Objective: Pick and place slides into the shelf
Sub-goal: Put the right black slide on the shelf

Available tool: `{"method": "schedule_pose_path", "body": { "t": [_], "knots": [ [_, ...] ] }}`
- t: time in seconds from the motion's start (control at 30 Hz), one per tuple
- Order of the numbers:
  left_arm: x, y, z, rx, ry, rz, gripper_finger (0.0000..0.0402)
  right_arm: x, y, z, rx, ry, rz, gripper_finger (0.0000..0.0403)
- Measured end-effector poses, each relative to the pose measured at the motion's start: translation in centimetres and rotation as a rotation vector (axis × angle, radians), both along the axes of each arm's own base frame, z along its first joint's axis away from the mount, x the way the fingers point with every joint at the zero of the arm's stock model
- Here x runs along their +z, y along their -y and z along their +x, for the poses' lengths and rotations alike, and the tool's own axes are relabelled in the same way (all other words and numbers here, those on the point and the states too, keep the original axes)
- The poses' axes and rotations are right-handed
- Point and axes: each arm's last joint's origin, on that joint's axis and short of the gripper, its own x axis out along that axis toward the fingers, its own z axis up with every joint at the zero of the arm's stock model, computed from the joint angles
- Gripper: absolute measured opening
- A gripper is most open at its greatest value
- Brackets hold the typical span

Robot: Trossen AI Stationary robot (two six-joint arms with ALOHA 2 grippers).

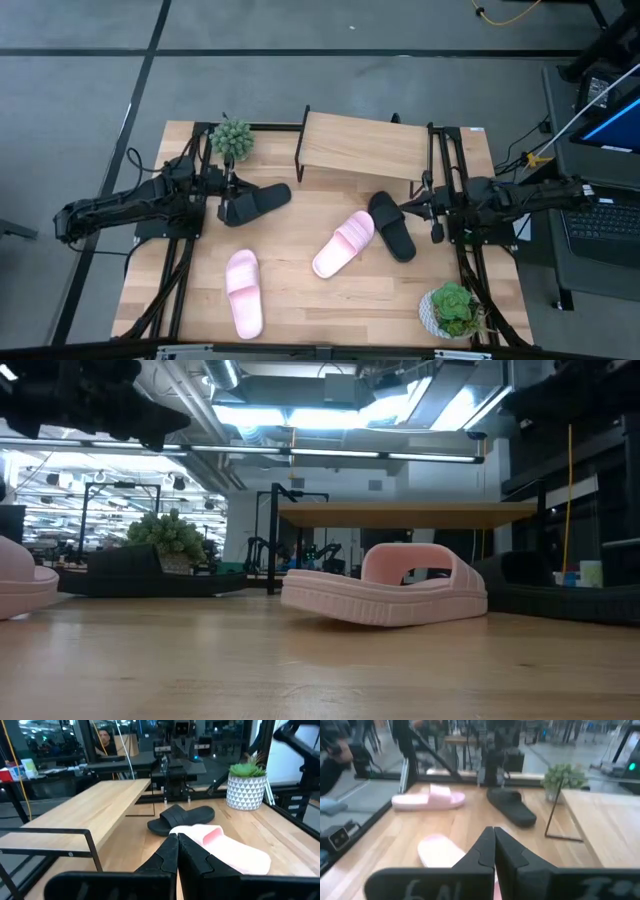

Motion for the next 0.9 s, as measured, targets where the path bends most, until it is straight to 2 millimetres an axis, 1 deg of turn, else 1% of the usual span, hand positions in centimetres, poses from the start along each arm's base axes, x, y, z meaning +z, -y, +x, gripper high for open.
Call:
{"method": "schedule_pose_path", "body": {
  "t": [0.07, 0.17, 0.27, 0.4, 0.53, 0.6, 0.7, 0.9],
  "knots": [
    [-0.1, -0.1, 0.3, -0.021, -0.033, 0.011, 0.0000, 0.3, -0.1, 0.6, 0.000, -0.061, -0.008, 0.0001],
    [-0.3, 0.0, 0.7, -0.102, -0.060, 0.060, 0.0000, 1.0, -0.2, 1.4, -0.009, -0.152, -0.021, 0.0001],
    [-0.2, 0.0, 0.9, -0.126, -0.063, 0.053, 0.0000, 1.9, -0.2, 2.2, -0.032, -0.230, -0.036, 0.0001],
    [-0.4, -0.1, 1.0, -0.118, -0.080, 0.005, 0.0000, 2.1, -0.6, 3.3, -0.016, -0.321, -0.053, 0.0000],
    [-0.4, -0.1, 1.0, -0.114, -0.077, -0.026, 0.0000, 1.3, -1.6, 4.0, 0.038, -0.397, -0.074, 0.0000],
    [-0.3, -0.1, 1.0, -0.113, -0.074, -0.025, 0.0000, 0.9, -2.2, 4.1, 0.061, -0.424, -0.090, 0.0000],
    [-0.2, -0.1, 1.0, -0.113, -0.058, -0.019, 0.0000, 0.5, -2.9, 4.0, 0.041, -0.454, -0.132, 0.0000],
    [-0.1, -0.2, 1.1, -0.070, -0.047, -0.009, 0.0000, -0.4, -3.9, 2.8, -0.029, -0.559, -0.108, 0.0000]
  ]
}}
